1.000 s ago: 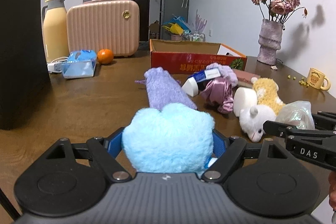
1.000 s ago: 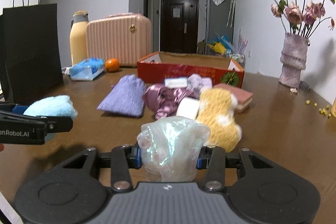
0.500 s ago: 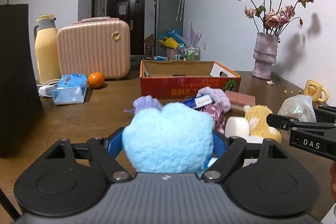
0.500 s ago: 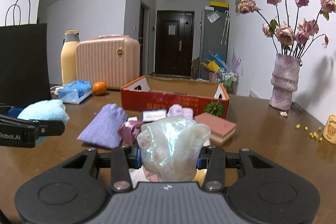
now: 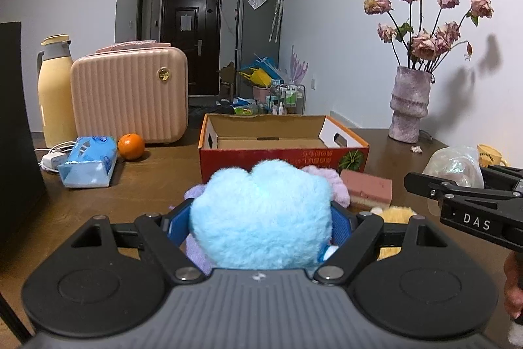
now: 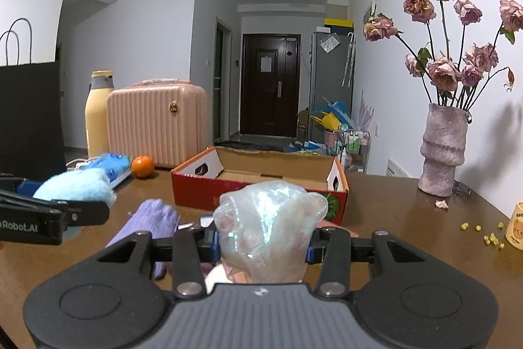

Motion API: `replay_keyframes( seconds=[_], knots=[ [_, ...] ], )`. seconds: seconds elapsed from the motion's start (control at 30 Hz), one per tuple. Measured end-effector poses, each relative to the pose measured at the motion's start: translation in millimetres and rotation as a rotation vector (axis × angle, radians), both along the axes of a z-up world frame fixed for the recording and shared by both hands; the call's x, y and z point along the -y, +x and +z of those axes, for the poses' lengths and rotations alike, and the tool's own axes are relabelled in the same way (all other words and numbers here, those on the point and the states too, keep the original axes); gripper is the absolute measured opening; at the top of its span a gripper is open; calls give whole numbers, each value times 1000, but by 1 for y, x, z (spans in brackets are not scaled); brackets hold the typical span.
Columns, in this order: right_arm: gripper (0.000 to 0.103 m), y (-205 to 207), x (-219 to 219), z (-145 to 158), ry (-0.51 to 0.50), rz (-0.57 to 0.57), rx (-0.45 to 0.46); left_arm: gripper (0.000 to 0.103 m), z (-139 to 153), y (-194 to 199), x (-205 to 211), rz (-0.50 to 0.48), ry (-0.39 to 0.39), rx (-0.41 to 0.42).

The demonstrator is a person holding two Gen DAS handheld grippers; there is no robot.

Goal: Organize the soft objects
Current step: 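Carry the heart plush and plastic bag with both grippers over the cardboard box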

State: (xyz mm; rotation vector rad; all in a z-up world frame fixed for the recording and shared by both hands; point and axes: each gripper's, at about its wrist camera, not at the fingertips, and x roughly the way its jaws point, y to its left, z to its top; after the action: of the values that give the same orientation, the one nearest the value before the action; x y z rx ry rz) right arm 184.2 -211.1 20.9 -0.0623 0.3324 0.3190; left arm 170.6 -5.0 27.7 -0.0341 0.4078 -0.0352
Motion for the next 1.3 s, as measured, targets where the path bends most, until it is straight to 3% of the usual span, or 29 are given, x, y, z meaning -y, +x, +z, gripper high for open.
replay_keyframes(
  seconds=[1.0, 1.3],
  knots=[
    [43, 138, -15, 23, 53, 19, 24, 82, 21, 128, 10, 30, -47, 72],
    [43, 182, -11, 28, 52, 21, -13, 82, 23, 169, 13, 39, -62, 65]
  ],
)
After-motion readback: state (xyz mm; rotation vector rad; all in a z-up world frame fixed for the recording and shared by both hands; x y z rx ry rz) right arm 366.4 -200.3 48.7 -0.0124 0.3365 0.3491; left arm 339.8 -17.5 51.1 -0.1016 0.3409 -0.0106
